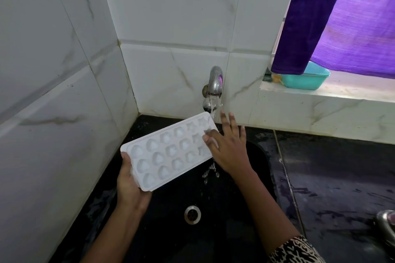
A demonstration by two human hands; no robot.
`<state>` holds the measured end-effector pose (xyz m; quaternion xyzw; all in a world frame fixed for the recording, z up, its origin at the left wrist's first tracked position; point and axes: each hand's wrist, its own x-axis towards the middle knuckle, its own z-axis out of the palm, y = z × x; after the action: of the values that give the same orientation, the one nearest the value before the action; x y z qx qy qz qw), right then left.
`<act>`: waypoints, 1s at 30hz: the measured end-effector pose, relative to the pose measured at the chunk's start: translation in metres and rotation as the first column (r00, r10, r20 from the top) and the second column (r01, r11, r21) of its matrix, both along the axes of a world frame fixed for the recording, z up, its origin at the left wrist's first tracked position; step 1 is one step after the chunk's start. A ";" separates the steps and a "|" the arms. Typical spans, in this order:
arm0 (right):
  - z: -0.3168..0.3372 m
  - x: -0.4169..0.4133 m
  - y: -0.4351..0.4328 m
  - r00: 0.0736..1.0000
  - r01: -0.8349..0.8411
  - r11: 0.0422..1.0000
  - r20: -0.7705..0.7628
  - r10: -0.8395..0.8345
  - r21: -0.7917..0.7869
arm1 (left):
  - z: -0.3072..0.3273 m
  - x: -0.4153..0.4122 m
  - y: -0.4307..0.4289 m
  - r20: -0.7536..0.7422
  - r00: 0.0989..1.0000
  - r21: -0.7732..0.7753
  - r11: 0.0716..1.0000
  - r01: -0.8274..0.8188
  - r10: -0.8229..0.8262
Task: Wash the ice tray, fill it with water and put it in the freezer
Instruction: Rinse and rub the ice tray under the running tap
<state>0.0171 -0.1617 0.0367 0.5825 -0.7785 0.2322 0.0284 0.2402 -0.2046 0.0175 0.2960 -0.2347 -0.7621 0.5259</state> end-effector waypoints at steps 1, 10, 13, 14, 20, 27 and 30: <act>0.000 0.001 0.000 1.000 0.015 1.000 -0.015 -0.015 -0.018 | -0.001 -0.001 0.001 0.000 1.000 0.006 1.000 0.001 -0.001; -0.002 0.000 -0.003 0.999 -0.008 1.000 -0.033 0.008 0.000 | -0.001 -0.002 -0.002 -0.024 1.000 0.012 1.000 0.006 -0.006; -0.004 0.001 -0.003 0.997 -0.042 0.999 0.067 0.040 0.026 | 0.000 0.002 -0.005 -0.031 0.999 -0.011 1.000 0.011 -0.012; -0.003 -0.002 -0.003 0.997 -0.034 0.999 0.076 0.032 0.024 | -0.001 0.003 -0.005 -0.029 0.999 -0.017 1.000 0.019 -0.019; -0.004 0.005 -0.005 1.000 -0.028 0.999 0.006 0.028 0.026 | -0.002 0.000 -0.001 -0.036 0.999 -0.027 1.000 0.014 -0.015; -0.004 0.006 -0.005 1.000 -0.011 1.000 -0.003 0.011 0.015 | -0.003 -0.004 -0.002 -0.035 0.999 -0.040 0.999 -0.011 0.010; -0.002 -0.001 -0.004 1.000 0.008 1.000 0.026 -0.008 0.022 | -0.003 -0.004 -0.004 -0.039 0.999 -0.056 0.998 -0.011 0.009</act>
<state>0.0158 -0.1657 0.0343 0.5767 -0.7835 0.2312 0.0129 0.2366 -0.2082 0.0145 0.2673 -0.2442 -0.7581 0.5424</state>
